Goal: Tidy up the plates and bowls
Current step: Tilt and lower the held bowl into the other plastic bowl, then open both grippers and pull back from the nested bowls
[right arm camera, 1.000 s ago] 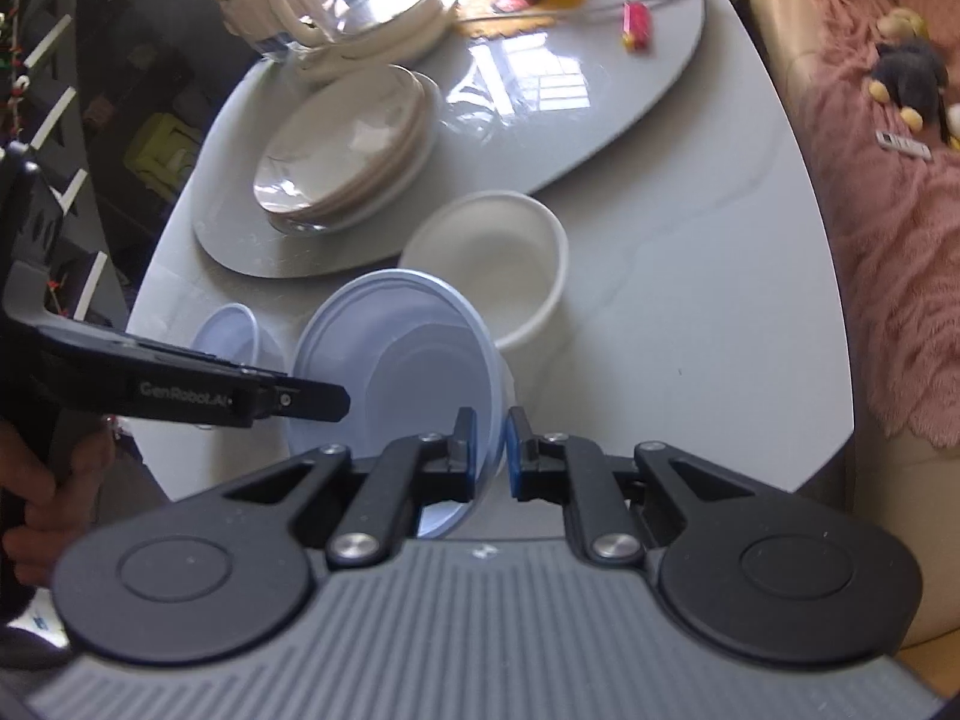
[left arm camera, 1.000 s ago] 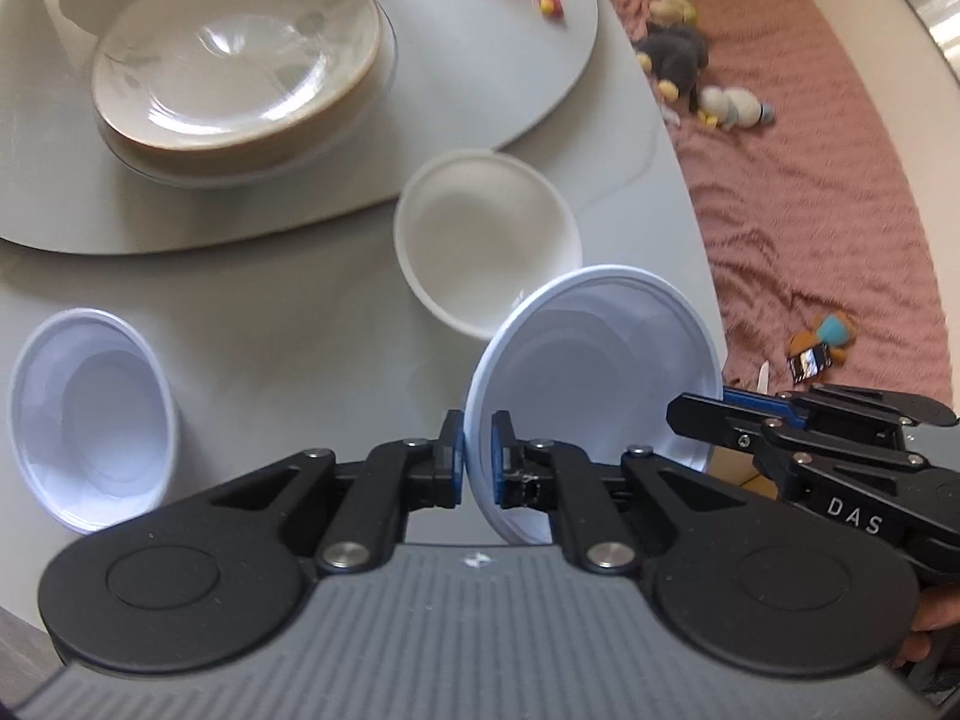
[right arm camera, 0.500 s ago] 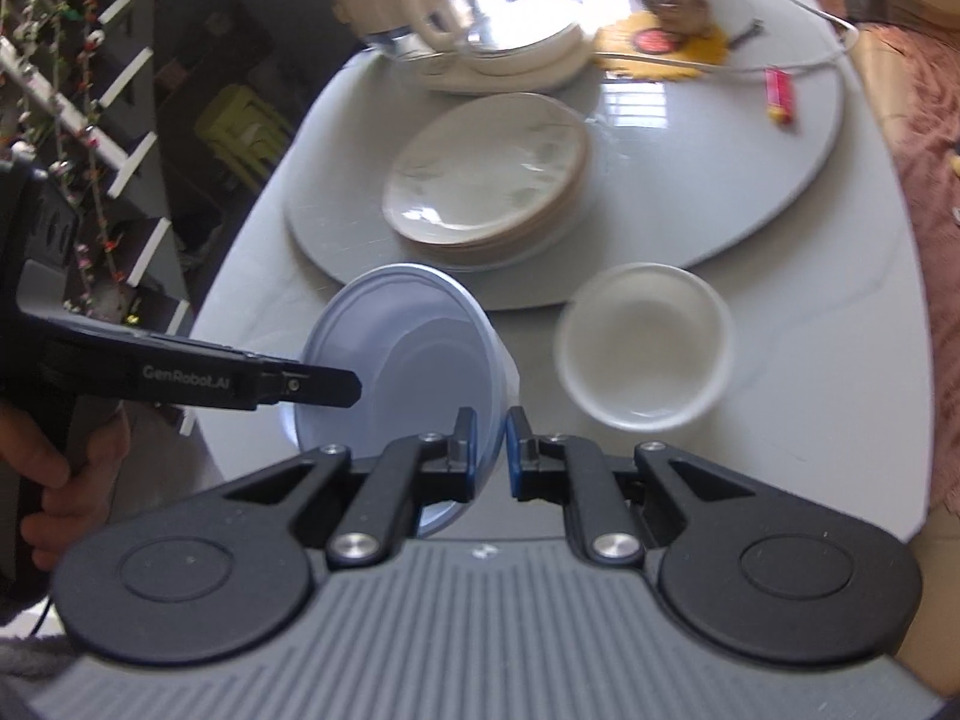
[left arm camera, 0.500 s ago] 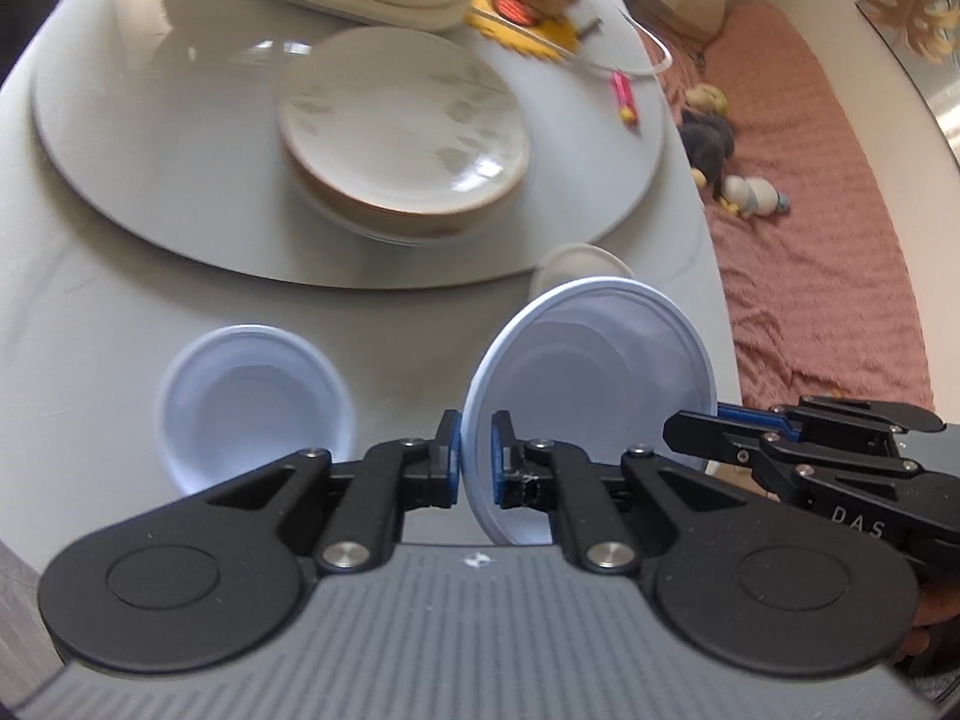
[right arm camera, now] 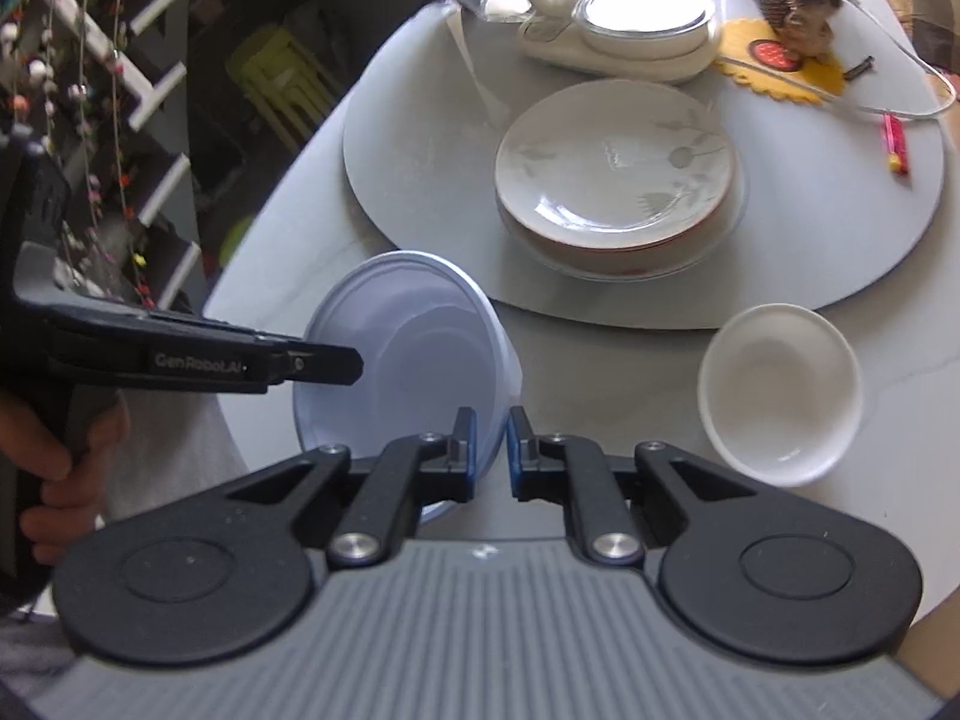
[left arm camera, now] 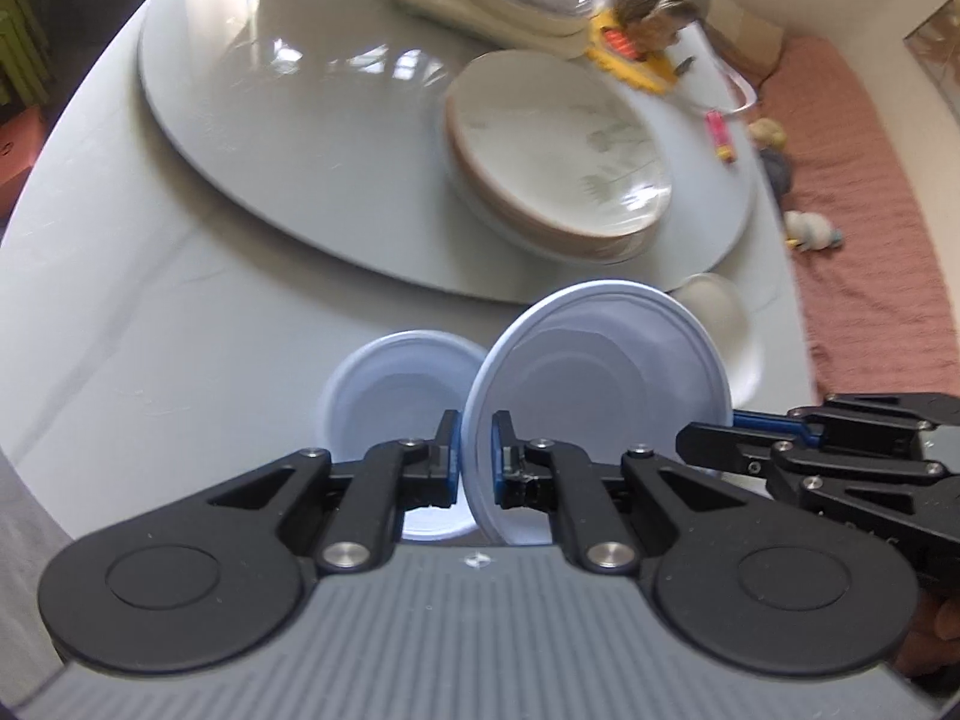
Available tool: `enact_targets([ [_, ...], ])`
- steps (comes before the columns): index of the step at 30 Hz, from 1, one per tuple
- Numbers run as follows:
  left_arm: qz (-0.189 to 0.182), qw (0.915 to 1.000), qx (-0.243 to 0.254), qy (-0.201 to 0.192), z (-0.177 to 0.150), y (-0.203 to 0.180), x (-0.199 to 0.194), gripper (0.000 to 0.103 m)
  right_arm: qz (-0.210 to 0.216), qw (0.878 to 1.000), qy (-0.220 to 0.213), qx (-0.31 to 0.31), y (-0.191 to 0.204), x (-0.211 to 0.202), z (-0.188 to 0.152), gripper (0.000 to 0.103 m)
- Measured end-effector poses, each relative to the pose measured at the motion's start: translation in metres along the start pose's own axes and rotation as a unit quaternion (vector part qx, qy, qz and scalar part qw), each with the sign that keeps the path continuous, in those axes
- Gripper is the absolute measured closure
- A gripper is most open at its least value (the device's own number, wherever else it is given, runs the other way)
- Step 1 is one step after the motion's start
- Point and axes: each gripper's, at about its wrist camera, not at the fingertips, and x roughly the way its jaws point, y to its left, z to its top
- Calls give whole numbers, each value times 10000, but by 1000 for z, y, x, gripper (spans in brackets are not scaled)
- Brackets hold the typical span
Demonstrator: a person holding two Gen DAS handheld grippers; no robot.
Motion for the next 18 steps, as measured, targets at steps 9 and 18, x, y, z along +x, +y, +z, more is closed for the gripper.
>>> enact_targets([
  [9,267,9995,-100,114,1,43,32,93,-182,9993,312,-133,16,60,10,90],
  [18,438,9988,-126,172,-2,49,35,91,-151,9983,470,-312,17,73,12,88],
])
